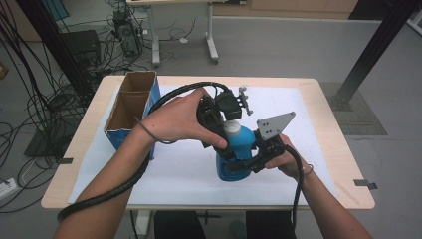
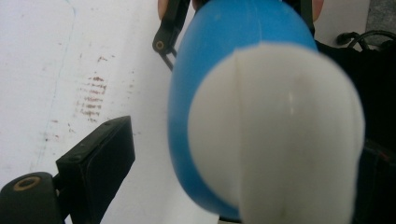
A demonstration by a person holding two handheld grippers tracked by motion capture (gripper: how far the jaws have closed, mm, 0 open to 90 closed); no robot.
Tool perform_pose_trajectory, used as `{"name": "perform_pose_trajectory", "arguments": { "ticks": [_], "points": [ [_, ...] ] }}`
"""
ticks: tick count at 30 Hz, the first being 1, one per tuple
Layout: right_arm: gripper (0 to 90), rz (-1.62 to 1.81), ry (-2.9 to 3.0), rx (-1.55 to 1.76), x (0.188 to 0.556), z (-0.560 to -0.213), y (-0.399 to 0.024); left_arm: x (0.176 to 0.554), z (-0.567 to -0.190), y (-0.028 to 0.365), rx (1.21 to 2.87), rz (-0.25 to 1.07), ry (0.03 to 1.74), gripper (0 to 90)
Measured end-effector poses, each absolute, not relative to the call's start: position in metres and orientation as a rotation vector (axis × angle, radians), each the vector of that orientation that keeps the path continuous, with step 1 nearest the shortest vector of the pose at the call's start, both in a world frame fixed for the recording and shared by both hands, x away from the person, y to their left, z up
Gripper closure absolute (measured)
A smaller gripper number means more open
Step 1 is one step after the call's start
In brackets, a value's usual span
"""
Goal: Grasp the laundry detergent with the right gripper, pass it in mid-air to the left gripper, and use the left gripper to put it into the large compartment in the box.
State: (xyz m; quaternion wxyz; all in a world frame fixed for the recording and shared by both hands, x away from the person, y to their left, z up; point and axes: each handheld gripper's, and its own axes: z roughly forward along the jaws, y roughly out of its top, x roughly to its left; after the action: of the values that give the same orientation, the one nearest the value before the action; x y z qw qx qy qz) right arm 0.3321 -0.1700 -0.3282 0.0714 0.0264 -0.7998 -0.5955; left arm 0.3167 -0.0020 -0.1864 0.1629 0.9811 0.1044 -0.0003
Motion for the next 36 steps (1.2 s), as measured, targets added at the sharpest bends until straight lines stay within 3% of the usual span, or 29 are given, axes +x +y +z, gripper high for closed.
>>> {"name": "perform_pose_trajectory", "arguments": {
  "ticks": [36],
  "points": [
    [44.7,-1.783,-2.393,0.056,0.3327,-0.3376,-0.165,0.3167,-0.1841,-0.0037,2.793,0.015,0.308,8.8]
  ]
}}
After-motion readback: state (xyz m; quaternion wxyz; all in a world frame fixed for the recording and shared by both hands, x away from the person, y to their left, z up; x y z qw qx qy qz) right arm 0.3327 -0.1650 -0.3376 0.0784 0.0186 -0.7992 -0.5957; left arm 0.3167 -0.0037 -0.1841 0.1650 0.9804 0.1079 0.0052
